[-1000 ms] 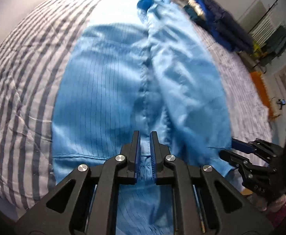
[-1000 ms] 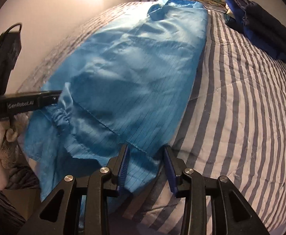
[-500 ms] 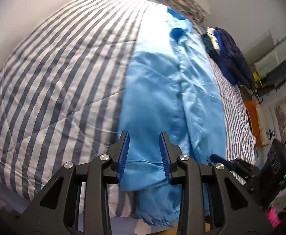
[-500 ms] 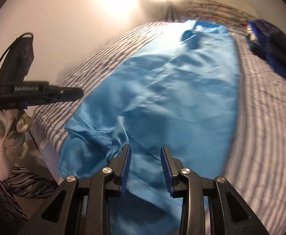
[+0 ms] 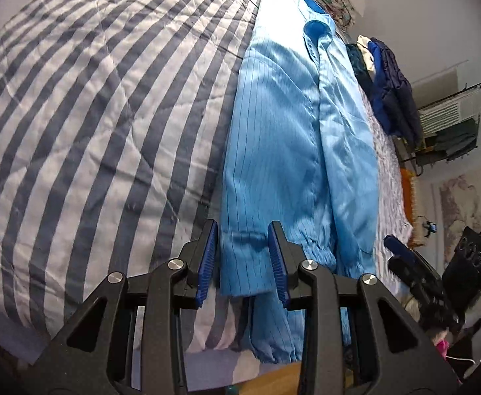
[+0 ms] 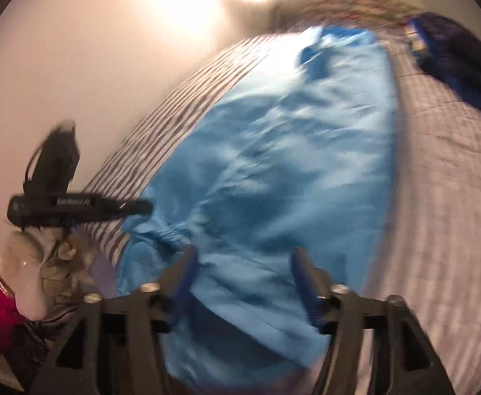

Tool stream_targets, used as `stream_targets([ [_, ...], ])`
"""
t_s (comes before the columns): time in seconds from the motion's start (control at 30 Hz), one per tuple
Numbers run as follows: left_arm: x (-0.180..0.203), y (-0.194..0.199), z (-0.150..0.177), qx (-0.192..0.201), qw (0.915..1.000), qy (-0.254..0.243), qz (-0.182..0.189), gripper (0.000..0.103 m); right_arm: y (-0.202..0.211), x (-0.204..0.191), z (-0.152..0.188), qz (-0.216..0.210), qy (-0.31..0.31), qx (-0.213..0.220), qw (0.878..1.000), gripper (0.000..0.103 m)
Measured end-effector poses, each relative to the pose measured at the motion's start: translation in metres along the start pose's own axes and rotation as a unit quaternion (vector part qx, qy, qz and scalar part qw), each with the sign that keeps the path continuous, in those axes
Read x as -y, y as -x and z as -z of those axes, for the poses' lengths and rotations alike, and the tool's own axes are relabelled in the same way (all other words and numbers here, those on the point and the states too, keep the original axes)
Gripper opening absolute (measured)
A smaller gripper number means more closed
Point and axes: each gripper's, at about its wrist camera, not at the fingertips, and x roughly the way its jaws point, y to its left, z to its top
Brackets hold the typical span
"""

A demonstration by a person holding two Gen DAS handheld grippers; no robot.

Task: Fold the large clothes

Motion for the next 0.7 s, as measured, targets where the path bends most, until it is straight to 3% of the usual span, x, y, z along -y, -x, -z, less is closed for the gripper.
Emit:
stream_targets([
  [0.1,-0.007,0.002,0.009,-0.008,0.9997,0.008,0.020,0.031,0.006,0.032,0.009,0.001,-0.043,-0.013,0.999,0.066],
  [0.23,-0.012,0.003,0.016,-0.016,0.9987,0.016,0.045,0.030,-0.009,0.063,0.024,-0.051,-0.109,-0.038,0.992,0.068],
  [0.4,-0.011,-0.002,0.018,-0.025,0.9977,0.024,0.059,0.015,-0.025,0.070,0.028,-0.097,-0.132,-0.037,0.986,0.068],
  [0.43,-0.010,-0.004,0.018,-0.028,0.9974,0.023,0.063,0.011,-0.026,0.069,0.026,-0.104,-0.128,-0.038,0.986,0.063],
  [0.47,-0.009,-0.005,0.019,-0.030,0.9971,0.023,0.066,0.010,-0.029,0.067,0.025,-0.111,-0.124,-0.043,0.985,0.048],
  [0.57,-0.002,-0.008,0.022,-0.030,0.9971,0.017,0.068,0.006,-0.040,0.061,0.026,-0.126,-0.118,-0.060,0.983,0.014],
  [0.63,0.003,-0.003,0.025,-0.024,0.9967,0.018,0.075,0.004,-0.040,0.061,0.027,-0.128,-0.118,-0.066,0.982,0.004],
  [0.7,0.008,0.001,0.025,-0.019,0.9956,0.022,0.089,0.004,-0.033,0.067,0.026,-0.135,-0.124,-0.068,0.981,0.000],
])
